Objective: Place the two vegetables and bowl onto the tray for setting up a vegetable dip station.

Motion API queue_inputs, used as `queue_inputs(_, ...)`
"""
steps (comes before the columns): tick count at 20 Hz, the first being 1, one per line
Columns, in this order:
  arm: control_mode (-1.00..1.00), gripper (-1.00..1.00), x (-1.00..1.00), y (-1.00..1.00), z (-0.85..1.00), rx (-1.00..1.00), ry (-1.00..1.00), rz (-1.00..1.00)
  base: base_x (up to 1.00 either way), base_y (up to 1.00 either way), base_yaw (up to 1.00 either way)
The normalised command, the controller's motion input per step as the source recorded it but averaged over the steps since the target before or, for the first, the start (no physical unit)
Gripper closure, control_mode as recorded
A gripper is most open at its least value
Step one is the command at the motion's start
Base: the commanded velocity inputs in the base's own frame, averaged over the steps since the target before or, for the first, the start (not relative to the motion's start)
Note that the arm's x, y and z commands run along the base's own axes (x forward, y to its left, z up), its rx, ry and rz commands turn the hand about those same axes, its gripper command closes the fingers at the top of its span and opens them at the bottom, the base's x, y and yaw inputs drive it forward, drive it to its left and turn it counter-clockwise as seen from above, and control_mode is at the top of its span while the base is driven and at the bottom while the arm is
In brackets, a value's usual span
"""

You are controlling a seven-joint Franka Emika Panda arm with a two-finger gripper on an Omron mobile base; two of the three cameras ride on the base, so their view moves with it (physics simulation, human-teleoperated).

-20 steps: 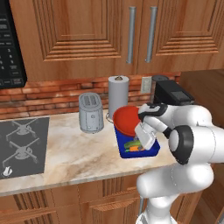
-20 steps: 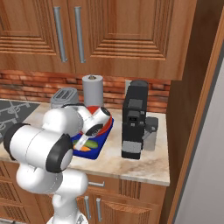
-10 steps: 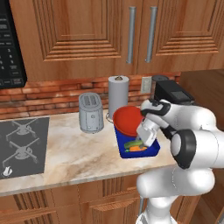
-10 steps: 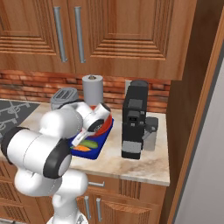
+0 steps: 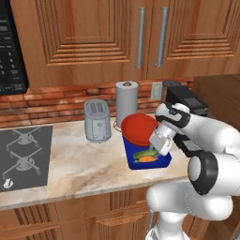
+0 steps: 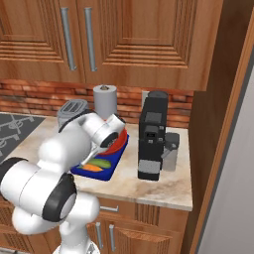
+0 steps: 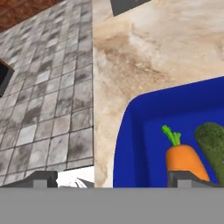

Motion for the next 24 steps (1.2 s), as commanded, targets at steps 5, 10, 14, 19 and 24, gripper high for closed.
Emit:
queue_inputs(5, -1.00, -1.00, -0.37, 0.01, 0.20, -0.08, -0.10, -0.11, 0.00, 0.00, 0.00)
queue_inputs(10, -1.00, -1.00, -0.28, 0.02, 0.26, -0.12, -0.02, -0.26, 0.00, 0.00, 0.00)
queue_inputs(14, -1.00, -1.00, -0.31, 0.00, 0.26, -0.09, 0.00, -0.35, 0.00, 0.00, 0.00)
queue_inputs(19, -1.00, -1.00, -0.29, 0.00, 0.30, -0.07, 0.00, -0.33, 0.00, 0.00, 0.00)
queue_inputs(24, -1.00, -1.00, -0.31, 0.00, 0.29, -0.08, 0.00, -0.30, 0.00, 0.00, 0.00)
